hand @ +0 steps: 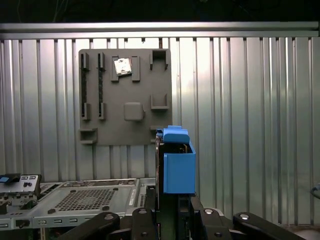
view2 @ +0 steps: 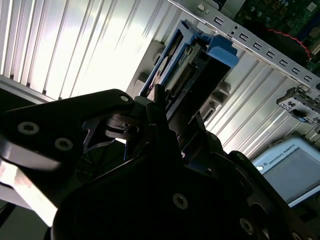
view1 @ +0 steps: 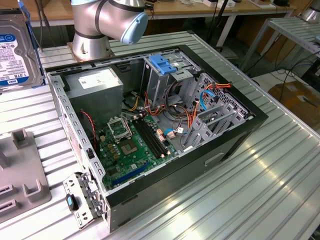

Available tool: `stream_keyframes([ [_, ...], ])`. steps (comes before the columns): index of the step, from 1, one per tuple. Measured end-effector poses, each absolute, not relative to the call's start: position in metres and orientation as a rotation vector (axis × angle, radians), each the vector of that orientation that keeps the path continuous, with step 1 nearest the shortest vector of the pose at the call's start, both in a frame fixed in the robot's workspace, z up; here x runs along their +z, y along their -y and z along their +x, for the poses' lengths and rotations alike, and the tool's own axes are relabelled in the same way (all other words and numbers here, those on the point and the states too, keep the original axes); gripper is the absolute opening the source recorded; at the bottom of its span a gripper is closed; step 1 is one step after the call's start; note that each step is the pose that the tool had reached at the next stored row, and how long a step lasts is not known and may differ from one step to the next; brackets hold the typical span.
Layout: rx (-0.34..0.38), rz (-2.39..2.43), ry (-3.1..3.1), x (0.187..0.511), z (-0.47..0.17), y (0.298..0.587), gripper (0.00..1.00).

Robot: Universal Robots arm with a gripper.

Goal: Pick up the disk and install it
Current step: 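Pick up the disk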

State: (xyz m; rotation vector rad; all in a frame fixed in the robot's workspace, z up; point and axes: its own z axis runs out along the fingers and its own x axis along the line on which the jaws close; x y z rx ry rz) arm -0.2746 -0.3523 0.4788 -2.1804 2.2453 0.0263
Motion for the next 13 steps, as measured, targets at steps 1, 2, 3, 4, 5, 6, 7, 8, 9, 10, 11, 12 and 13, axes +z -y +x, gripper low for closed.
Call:
stream_keyframes([
  [1, 0.026, -2.18, -2.245, 0.479, -0.274, 0.352, 0.35],
  [2, 0.026, -2.18, -2.245, 0.479, -0.273, 0.352, 0.35],
  [3, 0.026, -2.18, -2.245, 0.479, -0.271, 0.352, 0.35],
  [4, 0.026, -2.18, -2.245, 0.479, -0.27, 0.352, 0.35],
  [5, 0.026, -2.18, -2.245, 0.479, -0.269, 0.352, 0.35],
  [6, 0.026, -2.18, -2.245, 0.479, -0.267, 0.352, 0.35],
  [7, 0.026, -2.18, -2.245, 0.479, -0.266, 0.352, 0.35],
  [8, 0.026, -2.18, -2.245, 0.479, -0.265, 0.352, 0.35],
  [9, 0.026, -2.18, -2.245, 0.479, -0.263, 0.352, 0.35],
  [10, 0.026, -2.18, -2.245, 0.479, -0.26, 0.352, 0.35],
  [11, 0.026, -2.18, -2.245, 0.479, -0.259, 0.352, 0.35],
  [12, 0.026, -2.18, -2.245, 0.479, -0.257, 0.352, 0.35],
  [13, 0.026, -2.18, -2.245, 0.479, -0.254, 0.352, 0.35],
])
